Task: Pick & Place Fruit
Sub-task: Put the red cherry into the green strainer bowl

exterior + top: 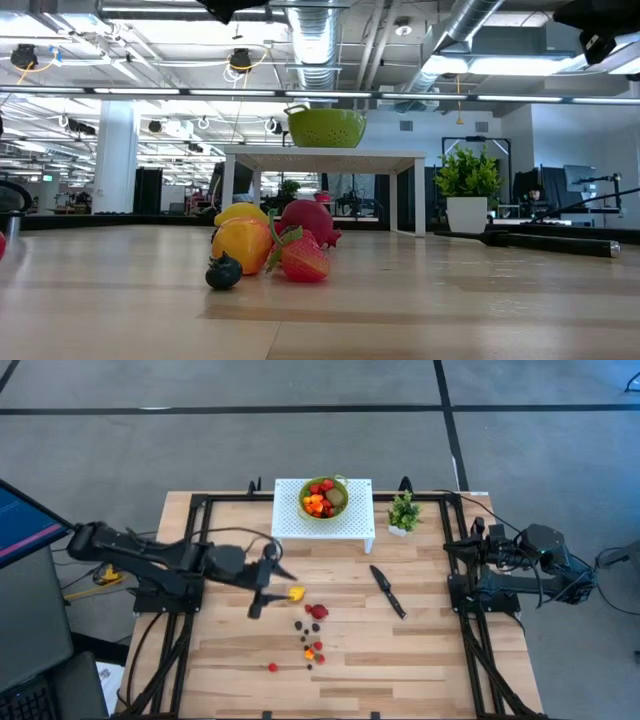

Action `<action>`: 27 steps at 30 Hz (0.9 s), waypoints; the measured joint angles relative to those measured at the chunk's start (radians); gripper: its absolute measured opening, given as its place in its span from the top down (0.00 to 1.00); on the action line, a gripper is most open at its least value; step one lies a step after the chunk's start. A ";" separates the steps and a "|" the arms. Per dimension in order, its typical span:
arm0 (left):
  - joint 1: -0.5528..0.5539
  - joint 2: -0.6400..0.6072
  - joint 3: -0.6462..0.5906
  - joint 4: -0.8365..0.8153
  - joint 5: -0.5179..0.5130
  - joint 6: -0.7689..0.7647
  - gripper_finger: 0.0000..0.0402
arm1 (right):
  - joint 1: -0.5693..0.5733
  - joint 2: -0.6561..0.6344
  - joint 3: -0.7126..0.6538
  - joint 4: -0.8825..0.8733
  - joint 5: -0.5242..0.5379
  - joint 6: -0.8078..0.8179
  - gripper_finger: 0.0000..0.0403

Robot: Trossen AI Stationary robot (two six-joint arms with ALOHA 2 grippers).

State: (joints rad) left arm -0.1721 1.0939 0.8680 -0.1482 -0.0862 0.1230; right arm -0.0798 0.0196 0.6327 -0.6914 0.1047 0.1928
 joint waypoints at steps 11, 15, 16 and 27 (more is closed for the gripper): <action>-0.124 -0.002 0.000 -0.083 0.000 -0.008 0.49 | 0.000 0.000 0.000 0.000 0.000 0.000 0.96; -0.144 -0.002 0.000 -0.127 0.001 -0.040 0.50 | 0.000 0.000 0.000 0.000 0.000 0.000 0.96; -0.147 -0.002 0.000 -0.141 0.001 -0.053 0.50 | 0.000 0.000 0.000 0.000 0.000 0.000 0.96; -0.265 -0.002 0.000 -0.294 0.014 -0.211 0.50 | 0.000 0.000 0.000 0.000 0.000 0.000 0.96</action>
State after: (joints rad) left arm -0.4374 1.0924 0.8680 -0.4427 -0.0723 -0.0879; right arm -0.0797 0.0196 0.6327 -0.6914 0.1047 0.1925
